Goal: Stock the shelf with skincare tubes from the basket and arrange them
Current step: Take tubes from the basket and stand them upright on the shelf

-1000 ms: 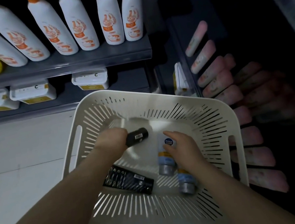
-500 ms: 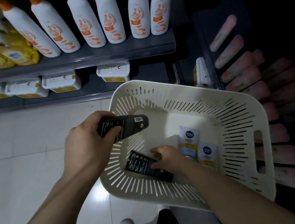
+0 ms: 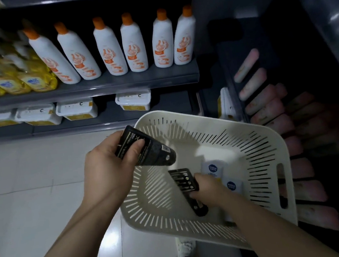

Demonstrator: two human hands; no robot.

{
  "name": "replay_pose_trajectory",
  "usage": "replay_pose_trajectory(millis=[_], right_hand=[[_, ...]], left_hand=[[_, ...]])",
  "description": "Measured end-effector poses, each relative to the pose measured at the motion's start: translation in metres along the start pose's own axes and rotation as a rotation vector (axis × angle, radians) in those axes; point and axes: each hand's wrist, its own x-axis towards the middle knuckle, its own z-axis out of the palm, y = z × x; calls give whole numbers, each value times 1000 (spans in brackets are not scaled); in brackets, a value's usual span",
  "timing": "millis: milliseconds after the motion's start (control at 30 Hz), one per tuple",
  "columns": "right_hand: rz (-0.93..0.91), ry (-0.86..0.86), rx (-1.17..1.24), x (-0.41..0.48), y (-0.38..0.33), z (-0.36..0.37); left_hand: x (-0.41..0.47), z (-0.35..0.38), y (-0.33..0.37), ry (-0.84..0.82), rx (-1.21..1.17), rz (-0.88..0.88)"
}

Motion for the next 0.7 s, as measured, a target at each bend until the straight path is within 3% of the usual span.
replay_pose_trajectory(millis=[100,300,500,700], right_hand=[[38,202,221,-33,2,-29],[-49,566,416,-128,-18,-88],[-94,912,541,-263,-55,-116],[-115,1153,630,-414,-86,-109]], left_hand=[[-1,-7,30,3,-57,42],[-11,-35,99,-41,-96,253],[-48,-77,177,-172,-230,478],[-120,-113,256,-455,-538,550]])
